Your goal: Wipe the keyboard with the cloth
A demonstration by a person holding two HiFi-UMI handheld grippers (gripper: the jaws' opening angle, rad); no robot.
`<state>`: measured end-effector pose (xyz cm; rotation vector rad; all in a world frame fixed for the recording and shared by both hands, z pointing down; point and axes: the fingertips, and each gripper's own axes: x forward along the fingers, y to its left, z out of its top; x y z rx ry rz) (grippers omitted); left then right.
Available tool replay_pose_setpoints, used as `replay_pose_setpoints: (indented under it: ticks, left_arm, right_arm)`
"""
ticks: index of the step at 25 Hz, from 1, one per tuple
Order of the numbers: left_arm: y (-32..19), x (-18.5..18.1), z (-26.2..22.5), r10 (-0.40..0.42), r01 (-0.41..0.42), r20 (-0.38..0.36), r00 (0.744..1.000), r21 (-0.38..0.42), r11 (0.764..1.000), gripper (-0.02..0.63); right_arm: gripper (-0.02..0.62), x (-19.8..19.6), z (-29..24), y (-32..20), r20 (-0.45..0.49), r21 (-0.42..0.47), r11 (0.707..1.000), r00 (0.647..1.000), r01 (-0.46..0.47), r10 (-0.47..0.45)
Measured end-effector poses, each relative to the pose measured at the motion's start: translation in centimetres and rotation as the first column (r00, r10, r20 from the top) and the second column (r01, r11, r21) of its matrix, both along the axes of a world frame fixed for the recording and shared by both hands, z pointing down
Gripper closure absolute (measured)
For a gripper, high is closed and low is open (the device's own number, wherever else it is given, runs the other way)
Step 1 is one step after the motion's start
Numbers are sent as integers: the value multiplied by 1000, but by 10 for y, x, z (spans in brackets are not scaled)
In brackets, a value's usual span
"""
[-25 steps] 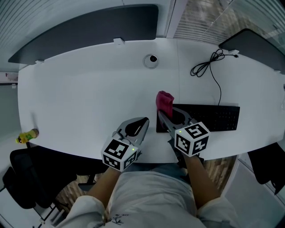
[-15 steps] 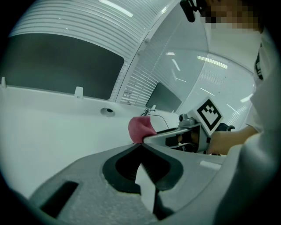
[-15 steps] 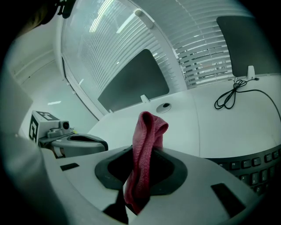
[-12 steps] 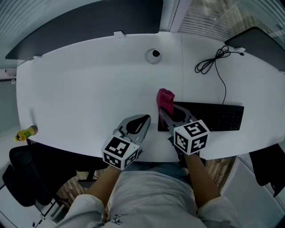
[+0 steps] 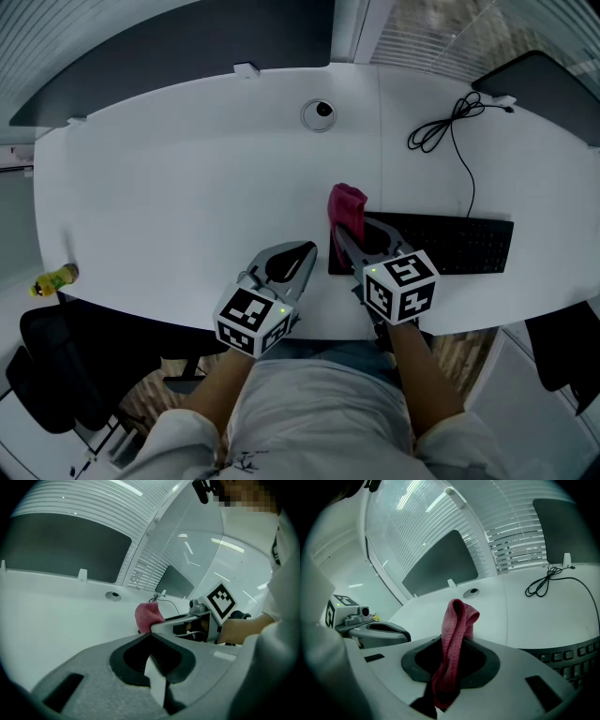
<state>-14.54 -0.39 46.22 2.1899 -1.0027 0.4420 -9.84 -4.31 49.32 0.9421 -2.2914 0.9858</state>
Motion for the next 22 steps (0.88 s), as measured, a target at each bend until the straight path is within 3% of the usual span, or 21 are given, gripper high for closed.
replay_pose_setpoints:
  ticks: [22]
  left_arm:
    - [2, 39, -3, 28, -28, 0, 1000, -2, 1000, 595]
  right_arm:
    - [514, 55, 1, -3, -31, -12, 998, 998, -62, 62]
